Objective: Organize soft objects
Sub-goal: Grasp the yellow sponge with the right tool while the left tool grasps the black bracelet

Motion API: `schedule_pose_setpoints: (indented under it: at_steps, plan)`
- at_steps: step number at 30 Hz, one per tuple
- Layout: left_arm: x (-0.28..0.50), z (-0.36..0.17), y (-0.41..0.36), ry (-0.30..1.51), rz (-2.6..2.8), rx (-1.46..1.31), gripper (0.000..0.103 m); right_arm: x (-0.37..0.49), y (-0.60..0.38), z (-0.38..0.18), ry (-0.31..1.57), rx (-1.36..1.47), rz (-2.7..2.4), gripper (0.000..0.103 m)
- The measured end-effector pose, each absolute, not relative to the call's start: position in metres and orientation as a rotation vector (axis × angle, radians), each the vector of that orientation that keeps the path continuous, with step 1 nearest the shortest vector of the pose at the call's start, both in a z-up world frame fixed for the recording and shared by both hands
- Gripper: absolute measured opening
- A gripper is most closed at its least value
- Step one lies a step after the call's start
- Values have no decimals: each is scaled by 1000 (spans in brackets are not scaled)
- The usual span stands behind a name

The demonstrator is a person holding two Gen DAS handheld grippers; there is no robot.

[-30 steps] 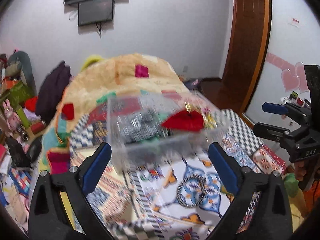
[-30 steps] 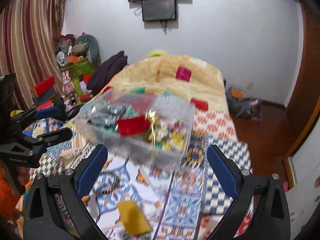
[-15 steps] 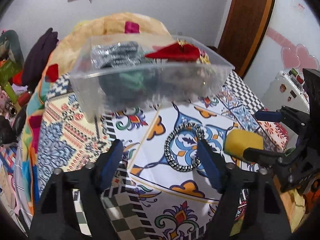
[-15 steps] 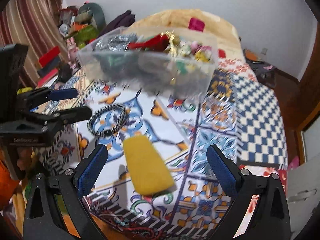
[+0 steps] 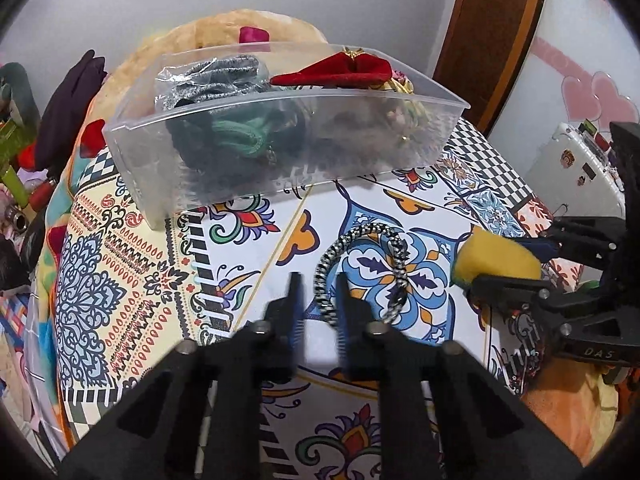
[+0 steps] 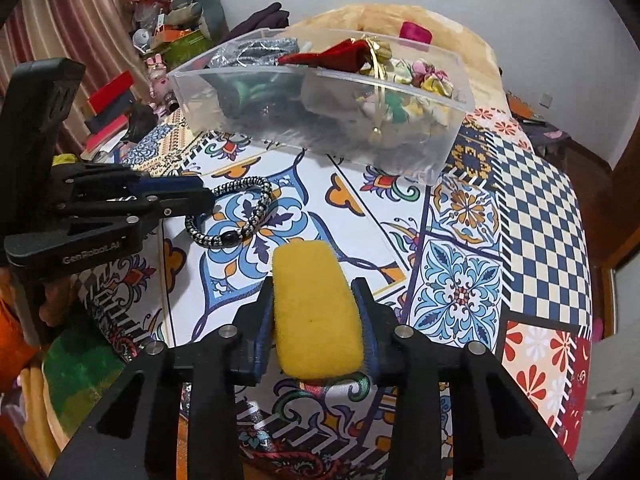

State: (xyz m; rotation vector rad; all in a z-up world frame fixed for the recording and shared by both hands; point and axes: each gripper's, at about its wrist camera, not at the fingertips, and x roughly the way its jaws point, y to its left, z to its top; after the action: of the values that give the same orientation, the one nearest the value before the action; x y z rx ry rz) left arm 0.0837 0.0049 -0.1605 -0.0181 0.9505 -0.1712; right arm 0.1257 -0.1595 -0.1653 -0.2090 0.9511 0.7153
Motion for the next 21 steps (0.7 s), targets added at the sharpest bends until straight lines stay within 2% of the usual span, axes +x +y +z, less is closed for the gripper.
schedule_pose_setpoints:
  at_steps: [8,21]
  plan:
    - [84,-151,5,914,-167,-9,5,133,-169,-146,892,-158,689,32]
    - [94,-71,18,693,-148,-23,5,155,-175,-83,695,-99,642,32]
